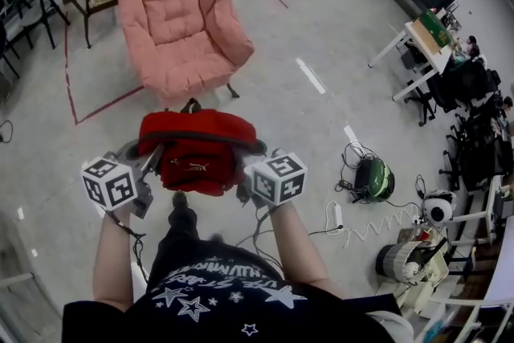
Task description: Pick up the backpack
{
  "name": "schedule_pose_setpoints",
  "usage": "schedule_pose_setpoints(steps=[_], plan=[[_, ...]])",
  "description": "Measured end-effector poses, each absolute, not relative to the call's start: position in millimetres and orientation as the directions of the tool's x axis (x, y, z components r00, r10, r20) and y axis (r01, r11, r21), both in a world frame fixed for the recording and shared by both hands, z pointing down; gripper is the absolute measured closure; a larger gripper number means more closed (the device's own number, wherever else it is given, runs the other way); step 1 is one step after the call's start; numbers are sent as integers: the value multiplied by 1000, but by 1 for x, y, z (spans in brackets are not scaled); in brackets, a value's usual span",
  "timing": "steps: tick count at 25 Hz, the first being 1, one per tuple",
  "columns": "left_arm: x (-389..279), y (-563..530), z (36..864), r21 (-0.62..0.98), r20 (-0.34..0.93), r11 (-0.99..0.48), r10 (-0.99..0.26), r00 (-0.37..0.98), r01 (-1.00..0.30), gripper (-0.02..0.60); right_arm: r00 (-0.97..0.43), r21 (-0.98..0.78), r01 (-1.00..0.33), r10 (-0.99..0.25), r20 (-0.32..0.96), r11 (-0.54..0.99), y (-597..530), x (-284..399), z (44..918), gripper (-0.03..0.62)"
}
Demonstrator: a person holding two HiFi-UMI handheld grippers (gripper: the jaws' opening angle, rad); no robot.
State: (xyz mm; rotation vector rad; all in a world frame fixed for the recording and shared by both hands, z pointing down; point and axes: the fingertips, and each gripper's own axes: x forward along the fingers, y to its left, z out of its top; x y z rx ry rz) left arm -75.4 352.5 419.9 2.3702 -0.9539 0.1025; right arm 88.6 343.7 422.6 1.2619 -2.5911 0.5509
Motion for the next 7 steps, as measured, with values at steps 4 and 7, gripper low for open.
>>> schedule_pose_setpoints(steps=[4, 7], plan=[[-63, 390, 423, 482, 269, -573, -624, 734, -663, 574, -619, -234, -784, -707, 342, 574, 379, 101, 426, 588], [-51, 422, 423, 476, 275, -574, -622, 733, -666, 574, -620, -237, -784, -704, 346, 573, 409, 113, 428, 588]])
